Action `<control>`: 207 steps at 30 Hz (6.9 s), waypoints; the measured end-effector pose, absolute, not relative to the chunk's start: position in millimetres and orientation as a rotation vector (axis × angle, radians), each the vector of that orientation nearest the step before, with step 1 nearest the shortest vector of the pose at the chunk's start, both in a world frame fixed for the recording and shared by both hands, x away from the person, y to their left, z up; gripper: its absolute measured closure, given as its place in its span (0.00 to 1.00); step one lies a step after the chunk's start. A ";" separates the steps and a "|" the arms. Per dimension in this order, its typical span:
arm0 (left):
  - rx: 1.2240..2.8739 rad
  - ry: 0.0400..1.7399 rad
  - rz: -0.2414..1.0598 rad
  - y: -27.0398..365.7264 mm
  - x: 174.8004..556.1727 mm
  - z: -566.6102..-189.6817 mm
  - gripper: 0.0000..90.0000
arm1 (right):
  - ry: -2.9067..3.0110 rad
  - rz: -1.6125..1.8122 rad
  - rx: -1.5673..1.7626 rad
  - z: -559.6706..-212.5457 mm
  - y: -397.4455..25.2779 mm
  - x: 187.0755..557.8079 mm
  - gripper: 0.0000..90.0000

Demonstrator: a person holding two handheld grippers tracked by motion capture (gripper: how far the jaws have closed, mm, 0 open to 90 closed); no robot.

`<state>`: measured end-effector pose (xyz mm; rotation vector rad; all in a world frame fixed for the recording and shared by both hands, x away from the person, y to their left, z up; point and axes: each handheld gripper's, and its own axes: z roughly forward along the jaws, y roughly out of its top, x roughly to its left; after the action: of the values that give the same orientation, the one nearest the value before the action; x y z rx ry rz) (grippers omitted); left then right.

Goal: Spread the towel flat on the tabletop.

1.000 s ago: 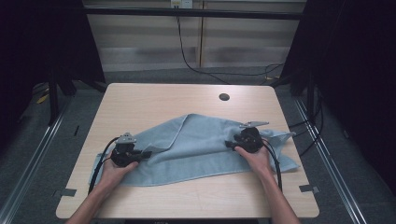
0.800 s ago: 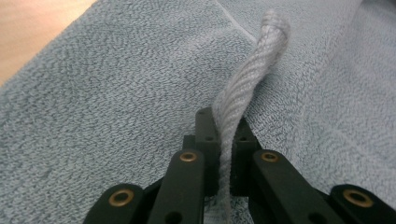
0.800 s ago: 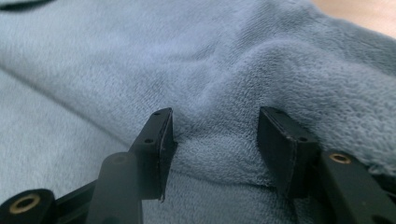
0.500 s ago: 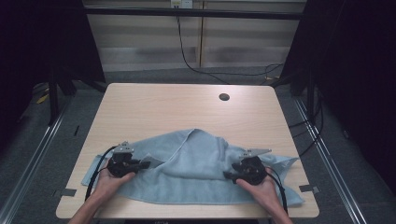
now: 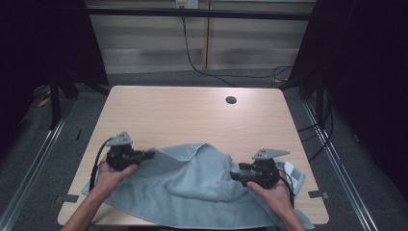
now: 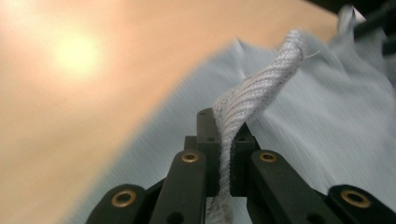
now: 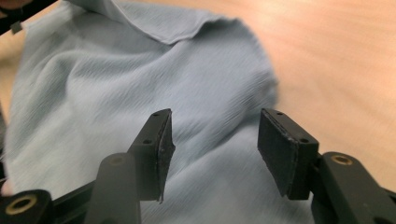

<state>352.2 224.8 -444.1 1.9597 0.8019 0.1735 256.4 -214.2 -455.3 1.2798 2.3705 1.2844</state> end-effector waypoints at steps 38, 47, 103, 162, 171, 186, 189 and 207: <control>2.144 0.946 0.211 227.4 295.4 -499.0 0.78 | 2.527 1.081 1.254 -489.2 -188.8 345.3 0.94; 2.109 0.990 0.257 220.4 343.9 -502.4 0.81 | 2.507 1.098 1.316 -494.3 -204.5 326.2 0.95; 2.100 0.976 0.194 209.8 369.5 -504.6 0.98 | 2.406 1.326 1.198 -428.7 -182.3 324.0 0.60; 2.099 0.758 0.122 195.2 290.2 -487.4 0.95 | 2.681 1.329 0.972 -489.9 -192.8 235.3 0.70; 2.056 0.822 0.098 205.3 299.8 -489.6 0.95 | 2.633 1.162 0.818 -501.1 -171.3 236.2 0.64; 1.980 0.793 0.020 250.6 273.7 -472.3 0.94 | 2.581 1.310 1.020 -479.1 -241.9 189.0 0.92; 1.986 0.757 0.005 249.3 268.5 -472.1 0.88 | 2.631 1.274 1.039 -490.4 -238.4 172.8 0.82; 2.014 1.000 0.112 259.0 355.6 -500.0 0.72 | 2.531 1.316 1.041 -483.1 -162.7 344.2 0.69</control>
<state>355.6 259.0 -500.0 2.0137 1.0005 0.1116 344.2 -162.7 -483.1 1.0414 2.5312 1.3160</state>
